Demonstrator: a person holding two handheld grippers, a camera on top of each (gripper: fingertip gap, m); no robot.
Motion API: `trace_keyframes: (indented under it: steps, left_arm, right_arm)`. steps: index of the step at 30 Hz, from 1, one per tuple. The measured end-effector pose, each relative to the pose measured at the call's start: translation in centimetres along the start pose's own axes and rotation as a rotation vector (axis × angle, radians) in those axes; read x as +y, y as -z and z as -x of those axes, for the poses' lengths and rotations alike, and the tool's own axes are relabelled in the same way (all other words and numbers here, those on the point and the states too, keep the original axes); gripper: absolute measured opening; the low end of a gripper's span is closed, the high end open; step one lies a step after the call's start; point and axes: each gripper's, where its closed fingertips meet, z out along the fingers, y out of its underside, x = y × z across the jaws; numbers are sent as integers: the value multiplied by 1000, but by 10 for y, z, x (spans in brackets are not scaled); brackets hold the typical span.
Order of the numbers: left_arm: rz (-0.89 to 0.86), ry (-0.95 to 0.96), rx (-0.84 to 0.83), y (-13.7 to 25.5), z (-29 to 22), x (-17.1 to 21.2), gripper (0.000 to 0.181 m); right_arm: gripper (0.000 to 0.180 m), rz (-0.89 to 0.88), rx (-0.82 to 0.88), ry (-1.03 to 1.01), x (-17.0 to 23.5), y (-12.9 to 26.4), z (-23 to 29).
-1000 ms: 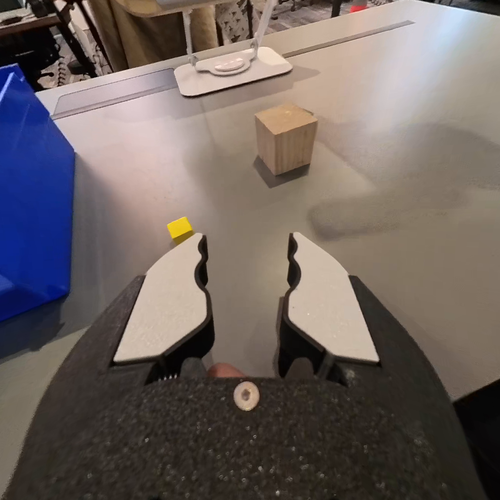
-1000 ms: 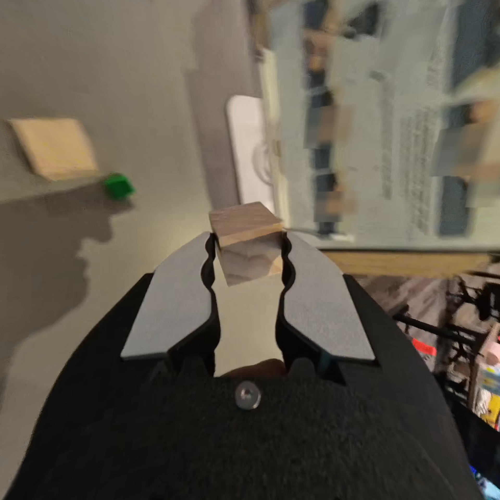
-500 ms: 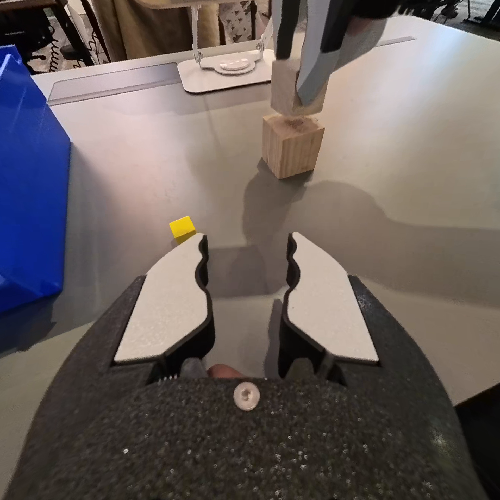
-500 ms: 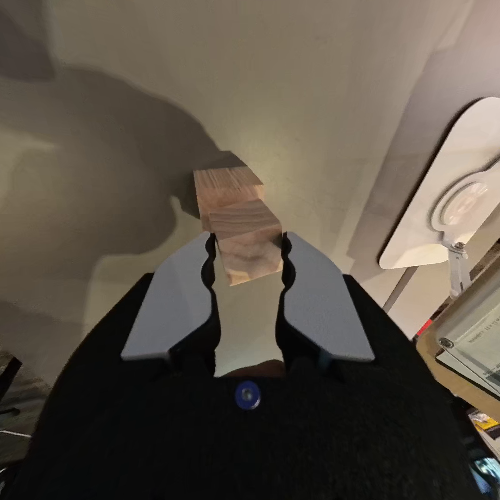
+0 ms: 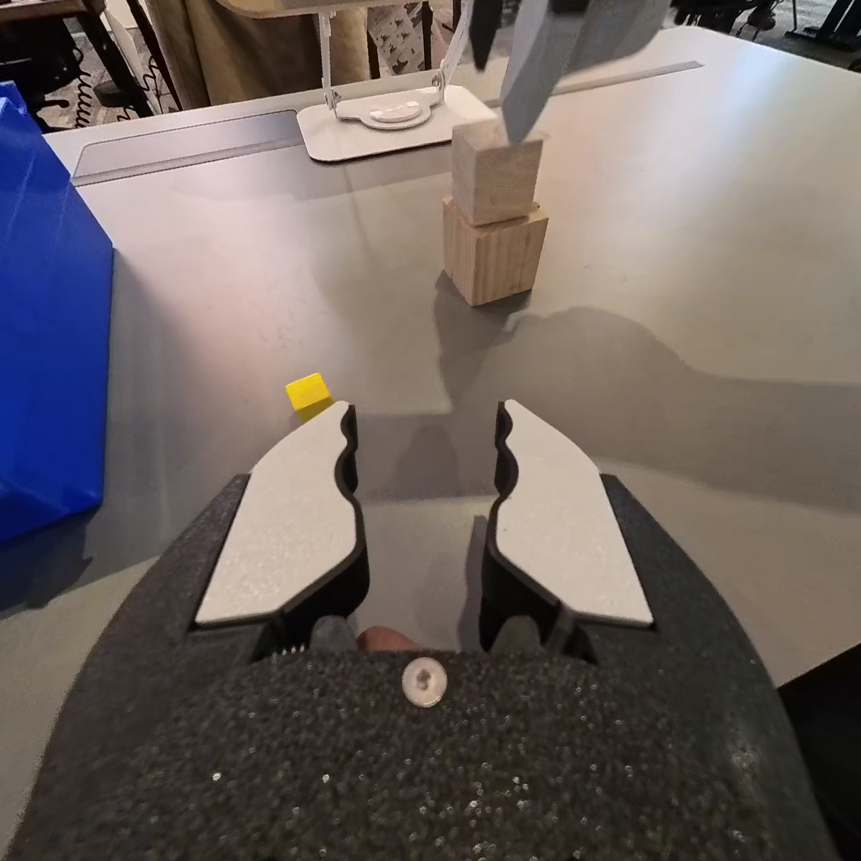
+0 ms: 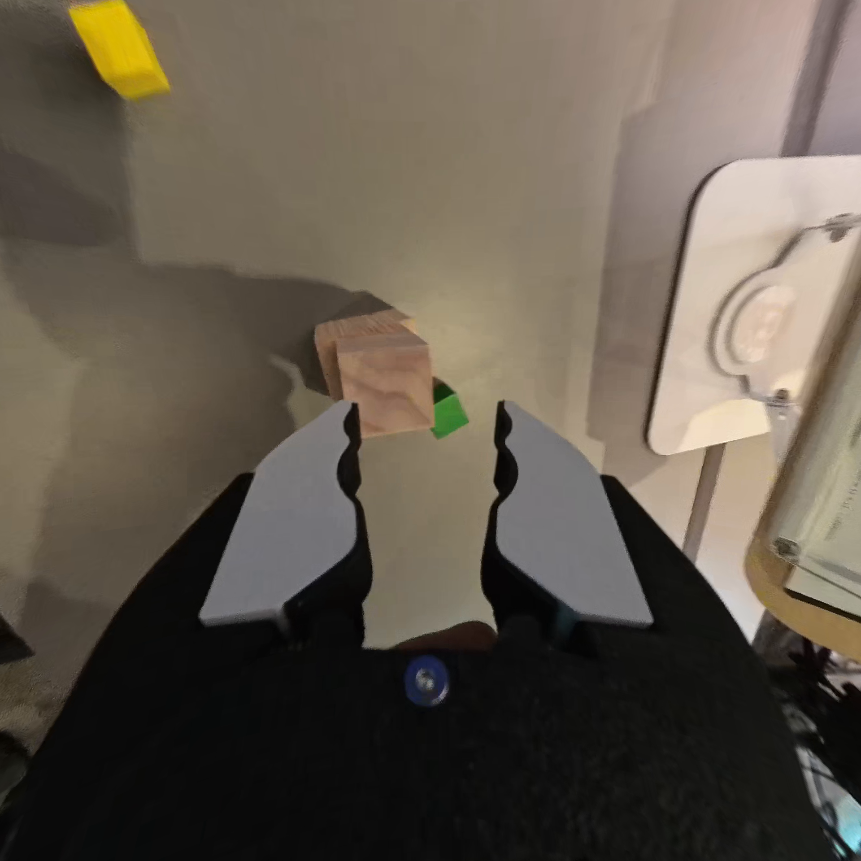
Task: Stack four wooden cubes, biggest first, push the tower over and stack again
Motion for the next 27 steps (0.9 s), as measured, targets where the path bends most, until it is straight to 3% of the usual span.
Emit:
trace_keyframes:
  steps: [1, 5, 10, 15, 20, 23, 27]
  left_arm:
    - [1, 1, 2, 0, 0, 0, 57]
    - [-2, -7, 7, 0, -1, 0, 57]
    - [7, -17, 5, -1, -3, 1, 57]
    - [24, -24, 3, -2, -3, 3, 57]
    - [32, -24, 4, -3, -3, 4, 57]
    - [31, -27, 5, -3, -4, 4, 57]
    - [32, -30, 9, -3, -4, 4, 57]
  right_arm:
    - [54, -39, 37, 7, 1, 8, -10]
    - [53, -178, 145, 159, 16, 16, -38]
    - [54, -148, 41, 334, 62, -47, -27]
    - [55, -212, -83, 353, 59, -72, -10]
    - [33, -127, -89, 379, 61, -95, -12]
    - [29, -172, -93, 270, 51, -75, -20]
    - [29, -253, -39, 68, 27, -13, -28]
